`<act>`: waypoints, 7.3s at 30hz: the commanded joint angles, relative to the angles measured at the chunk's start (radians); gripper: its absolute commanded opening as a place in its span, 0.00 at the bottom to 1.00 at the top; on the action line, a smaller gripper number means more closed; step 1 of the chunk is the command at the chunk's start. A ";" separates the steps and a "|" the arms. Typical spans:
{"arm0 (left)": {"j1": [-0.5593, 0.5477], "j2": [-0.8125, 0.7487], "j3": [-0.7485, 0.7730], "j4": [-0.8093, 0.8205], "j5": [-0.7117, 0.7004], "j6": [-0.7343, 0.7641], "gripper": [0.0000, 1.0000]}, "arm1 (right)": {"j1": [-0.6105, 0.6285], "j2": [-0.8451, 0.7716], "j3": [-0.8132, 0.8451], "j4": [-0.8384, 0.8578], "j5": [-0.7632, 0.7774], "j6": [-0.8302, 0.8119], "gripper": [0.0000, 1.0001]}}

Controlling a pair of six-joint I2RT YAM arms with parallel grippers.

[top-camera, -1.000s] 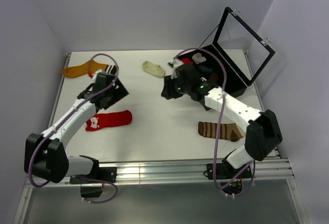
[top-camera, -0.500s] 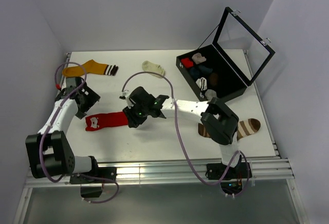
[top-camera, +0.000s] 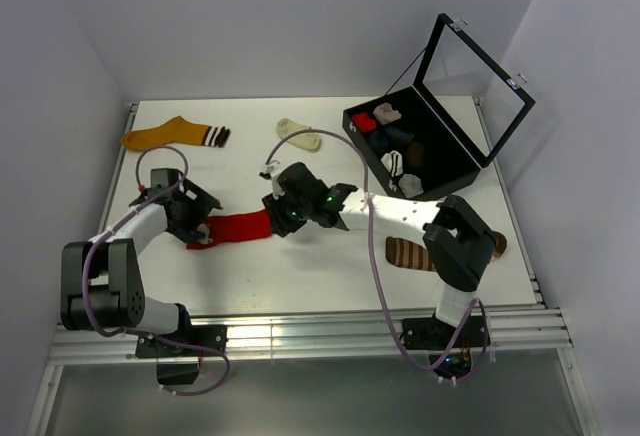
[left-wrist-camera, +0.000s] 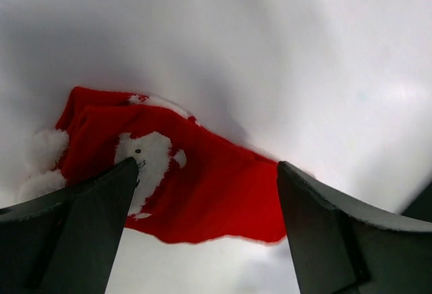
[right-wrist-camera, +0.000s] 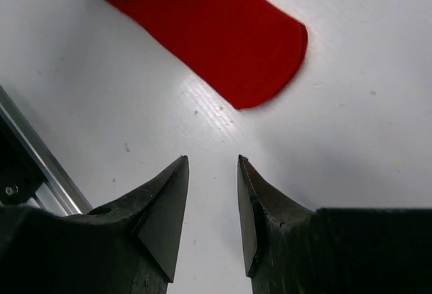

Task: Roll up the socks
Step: Adjust the sock at the center of the board, then roll the sock at the center of the board.

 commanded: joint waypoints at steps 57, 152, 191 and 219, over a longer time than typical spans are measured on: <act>-0.198 -0.516 0.010 -0.034 -0.095 0.261 0.99 | 0.023 0.035 0.094 0.000 0.225 -0.266 0.55; -0.451 -0.102 -0.096 0.242 0.028 -0.204 0.71 | -0.193 0.163 -0.295 0.609 -0.516 0.229 0.00; -0.497 0.145 0.107 -0.063 0.057 -0.245 0.00 | -0.141 -0.010 -0.334 0.484 -0.257 0.058 0.33; -0.497 0.254 0.282 -0.275 0.117 -0.254 0.00 | 0.167 0.048 -0.263 0.470 0.417 -0.223 0.45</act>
